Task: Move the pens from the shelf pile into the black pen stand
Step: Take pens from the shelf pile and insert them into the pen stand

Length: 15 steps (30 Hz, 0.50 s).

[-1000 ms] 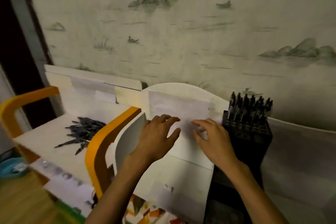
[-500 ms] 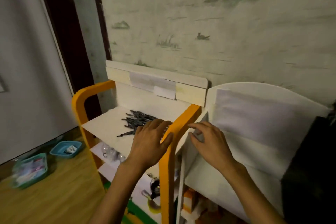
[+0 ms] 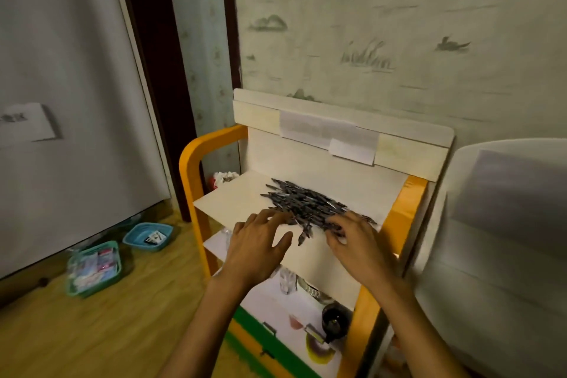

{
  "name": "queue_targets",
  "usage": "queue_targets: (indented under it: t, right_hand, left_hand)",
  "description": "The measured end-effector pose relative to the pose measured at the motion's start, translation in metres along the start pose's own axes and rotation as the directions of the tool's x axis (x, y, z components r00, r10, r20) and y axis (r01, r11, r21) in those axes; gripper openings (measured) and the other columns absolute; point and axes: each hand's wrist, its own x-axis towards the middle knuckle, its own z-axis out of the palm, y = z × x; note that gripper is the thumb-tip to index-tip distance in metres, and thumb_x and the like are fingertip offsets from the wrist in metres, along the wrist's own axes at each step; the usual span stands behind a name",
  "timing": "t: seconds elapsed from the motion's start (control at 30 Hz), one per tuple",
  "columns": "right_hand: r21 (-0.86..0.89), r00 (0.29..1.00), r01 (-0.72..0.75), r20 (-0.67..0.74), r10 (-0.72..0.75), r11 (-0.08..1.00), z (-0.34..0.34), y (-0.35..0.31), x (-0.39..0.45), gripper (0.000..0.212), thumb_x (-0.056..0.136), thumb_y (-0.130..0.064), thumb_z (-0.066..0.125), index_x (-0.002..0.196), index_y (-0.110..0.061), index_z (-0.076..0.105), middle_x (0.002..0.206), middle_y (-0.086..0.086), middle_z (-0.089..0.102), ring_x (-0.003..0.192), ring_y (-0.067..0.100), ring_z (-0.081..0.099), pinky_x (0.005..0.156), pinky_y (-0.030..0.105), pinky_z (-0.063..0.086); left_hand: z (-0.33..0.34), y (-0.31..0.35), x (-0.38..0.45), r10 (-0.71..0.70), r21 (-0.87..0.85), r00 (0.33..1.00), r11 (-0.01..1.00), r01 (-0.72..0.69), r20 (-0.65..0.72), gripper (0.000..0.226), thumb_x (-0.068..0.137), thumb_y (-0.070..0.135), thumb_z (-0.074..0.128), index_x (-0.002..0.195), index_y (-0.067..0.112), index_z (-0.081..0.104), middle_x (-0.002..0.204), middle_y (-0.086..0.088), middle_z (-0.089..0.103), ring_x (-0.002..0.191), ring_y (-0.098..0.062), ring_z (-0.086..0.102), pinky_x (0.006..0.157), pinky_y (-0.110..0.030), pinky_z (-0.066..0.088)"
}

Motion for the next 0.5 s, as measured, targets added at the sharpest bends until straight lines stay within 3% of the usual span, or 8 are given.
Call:
queue_targets:
  t: [0.37, 0.5]
  right_hand:
    - [-0.168, 0.996, -0.083, -0.001, 0.084, 0.982, 0.098, 0.026, 0.071, 0.024, 0.094, -0.029, 0.06, 0.116, -0.023, 0.066, 0.116, -0.004, 0.062, 0.097, 0.015, 0.063, 0.076, 0.028, 0.052]
    - [-0.168, 0.983, -0.179, 0.004, 0.183, 0.969, 0.122, 0.041, 0.094, 0.025, 0.093, -0.03, 0.06, 0.117, -0.025, 0.066, 0.117, -0.005, 0.062, 0.1, 0.015, 0.062, 0.081, 0.03, 0.053]
  left_hand:
    - [0.059, -0.106, 0.101, 0.043, -0.006, 0.992, 0.999, -0.043, 0.122, 0.044, 0.101, 0.054, 0.038, 0.142, 0.04, 0.042, 0.146, 0.004, 0.049, 0.13, -0.019, 0.047, 0.104, -0.042, 0.037]
    - [0.086, -0.133, 0.142, 0.073, -0.021, 0.975, 0.997, -0.07, 0.212, 0.045, 0.1, 0.052, 0.041, 0.143, 0.038, 0.042, 0.146, 0.003, 0.049, 0.13, -0.021, 0.048, 0.104, -0.042, 0.039]
